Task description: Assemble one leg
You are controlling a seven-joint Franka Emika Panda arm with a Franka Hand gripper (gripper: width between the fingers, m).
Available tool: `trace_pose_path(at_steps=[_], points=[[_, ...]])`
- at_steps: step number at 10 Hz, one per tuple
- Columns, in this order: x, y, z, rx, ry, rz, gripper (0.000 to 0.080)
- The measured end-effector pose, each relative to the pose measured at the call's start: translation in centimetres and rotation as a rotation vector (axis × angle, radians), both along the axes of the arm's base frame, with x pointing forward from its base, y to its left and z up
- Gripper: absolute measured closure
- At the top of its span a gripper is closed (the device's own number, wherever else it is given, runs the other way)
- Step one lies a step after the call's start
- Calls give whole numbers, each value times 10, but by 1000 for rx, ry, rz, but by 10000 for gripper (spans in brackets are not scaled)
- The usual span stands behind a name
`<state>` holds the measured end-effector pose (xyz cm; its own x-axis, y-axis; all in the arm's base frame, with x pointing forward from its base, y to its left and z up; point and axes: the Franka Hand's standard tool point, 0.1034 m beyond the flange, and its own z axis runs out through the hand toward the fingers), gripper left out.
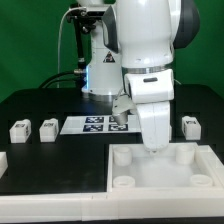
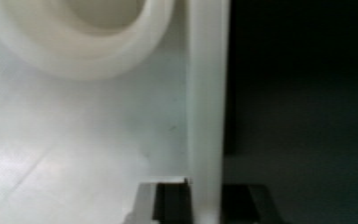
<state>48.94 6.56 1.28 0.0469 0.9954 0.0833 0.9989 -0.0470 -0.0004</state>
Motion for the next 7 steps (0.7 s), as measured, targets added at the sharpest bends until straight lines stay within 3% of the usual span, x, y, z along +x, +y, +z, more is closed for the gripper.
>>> trace_pose_path(at_steps=[1, 3, 4, 5, 6, 7], points=[[0, 0, 0, 0, 1, 0, 741], [0, -1, -1, 0, 1, -2, 425], [0, -1, -1, 0, 2, -2, 425], [0, -1, -1, 0, 2, -3, 220], [0, -1, -1, 0, 2, -3, 220], [-1, -1, -1, 0, 2, -3, 171]])
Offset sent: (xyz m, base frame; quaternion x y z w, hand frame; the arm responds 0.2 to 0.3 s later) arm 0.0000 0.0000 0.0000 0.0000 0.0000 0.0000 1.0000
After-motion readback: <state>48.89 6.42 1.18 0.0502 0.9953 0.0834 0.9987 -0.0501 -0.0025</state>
